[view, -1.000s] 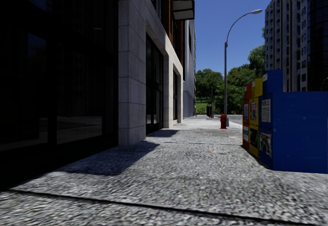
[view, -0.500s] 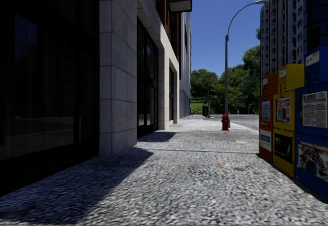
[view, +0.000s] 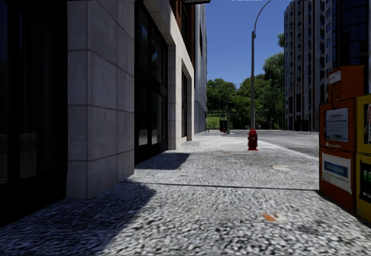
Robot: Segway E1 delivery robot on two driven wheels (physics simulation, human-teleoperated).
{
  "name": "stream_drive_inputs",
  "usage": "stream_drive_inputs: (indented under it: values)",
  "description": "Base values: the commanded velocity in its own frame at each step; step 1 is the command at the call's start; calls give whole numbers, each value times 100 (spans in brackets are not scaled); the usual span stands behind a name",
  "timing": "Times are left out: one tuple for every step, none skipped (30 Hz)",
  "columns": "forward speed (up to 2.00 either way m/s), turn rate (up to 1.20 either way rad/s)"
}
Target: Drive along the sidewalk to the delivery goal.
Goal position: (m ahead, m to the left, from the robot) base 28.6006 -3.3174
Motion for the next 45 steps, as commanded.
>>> stream_drive_inputs:
  values:
    - [200, -49]
    - [200, -49]
    - [200, -49]
    - [200, -49]
    - [200, -49]
    - [200, -49]
    - [200, -48]
    - [200, -38]
    - [200, -19]
    - [200, -19]
    - [200, -1]
    - [200, 0]
    - [200, 0]
    - [200, 0]
    - [200, 0]
    - [200, 0]
    - [200, 0]
    - [200, 0]
    - [200, 0]
    - [200, 0]
    - [200, 0]
    - [200, 0]
    - [200, 0]
    - [200, 0]
    - [200, 0]
    - [200, 0]
    - [200, 0]
    - [200, 0]
    - [200, 0]
    - [200, 0]
    - [200, 0]
    - [200, 0]
    - [200, 0]
    - [200, 0]
    - [200, 0]
    - [200, 0]
    - [200, 0]
    - [200, 0]
    - [200, 0]
    - [200, 0]
    - [200, 0]
    - [200, 0]
    - [200, 0]
    - [200, 0]
    - [200, 0]
